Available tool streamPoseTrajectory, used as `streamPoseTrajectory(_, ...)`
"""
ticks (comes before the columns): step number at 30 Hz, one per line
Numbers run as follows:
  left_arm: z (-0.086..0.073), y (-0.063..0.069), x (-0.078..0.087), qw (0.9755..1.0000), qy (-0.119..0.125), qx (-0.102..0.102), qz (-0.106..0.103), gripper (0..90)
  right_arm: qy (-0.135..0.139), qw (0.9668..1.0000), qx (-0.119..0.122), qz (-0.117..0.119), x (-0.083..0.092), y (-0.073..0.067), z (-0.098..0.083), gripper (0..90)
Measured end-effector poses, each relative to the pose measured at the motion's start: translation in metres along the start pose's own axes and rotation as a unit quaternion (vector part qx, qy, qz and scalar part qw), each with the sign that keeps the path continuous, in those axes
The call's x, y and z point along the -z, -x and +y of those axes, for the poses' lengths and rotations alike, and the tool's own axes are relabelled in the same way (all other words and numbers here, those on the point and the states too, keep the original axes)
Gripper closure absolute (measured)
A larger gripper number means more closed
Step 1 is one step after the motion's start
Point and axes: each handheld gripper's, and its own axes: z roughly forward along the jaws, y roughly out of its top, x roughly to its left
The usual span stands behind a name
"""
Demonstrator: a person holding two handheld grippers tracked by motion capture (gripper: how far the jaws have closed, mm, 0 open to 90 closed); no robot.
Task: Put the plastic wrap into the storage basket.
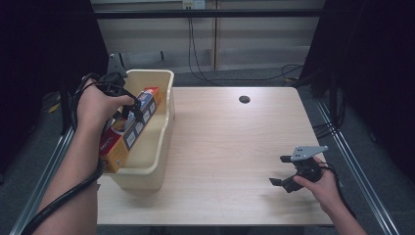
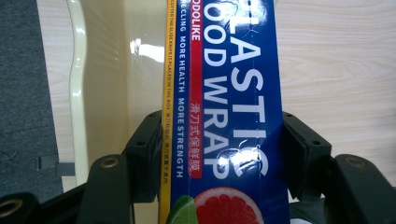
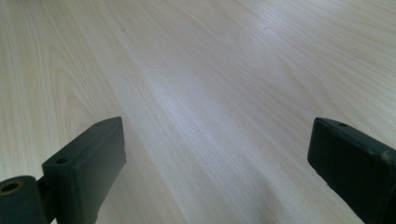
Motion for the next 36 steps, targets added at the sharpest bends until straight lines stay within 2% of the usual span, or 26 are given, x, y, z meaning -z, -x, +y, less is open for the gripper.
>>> streamPoseTrajectory(3, -0.001, -0.001, -0.001, 1.0000, 0.000, -0.007, 0.002, 40.5, -0.001, 1.0000, -0.001, 0.000, 0.000, 0.000, 0.000, 3.9)
streamPoseTrajectory(14, -0.004, -0.007, -0.012, 0.9999, -0.009, 0.003, -0.006, 40.5, 0.000, 1.0000, 0.000, -0.001, 0.000, 0.000, 0.000, 3.8)
streamPoseTrajectory(25, -0.007, -0.012, -0.021, 0.9999, -0.010, 0.006, -0.003, 40.4, 0.001, 1.0000, -0.001, -0.002, 0.000, 0.000, 0.000, 3.9)
streamPoseTrajectory(26, -0.007, -0.012, -0.022, 0.9998, -0.012, 0.012, -0.006, 40.4, 0.000, 1.0000, -0.001, -0.001, 0.000, 0.000, 0.000, 3.9)
streamPoseTrajectory(27, -0.007, -0.013, -0.023, 0.9999, -0.011, 0.008, -0.003, 40.4, 0.000, 1.0000, 0.000, -0.001, 0.000, 0.000, 0.000, 3.8)
streamPoseTrajectory(29, -0.007, -0.013, -0.026, 0.9998, -0.013, 0.016, -0.006, 40.4, 0.000, 1.0000, 0.001, -0.002, 0.000, 0.000, 0.000, 3.9)
streamPoseTrajectory(36, -0.007, -0.016, -0.032, 0.9997, -0.016, 0.014, -0.007, 40.4, 0.000, 1.0000, 0.001, -0.002, 0.000, -0.001, 0.000, 3.9)
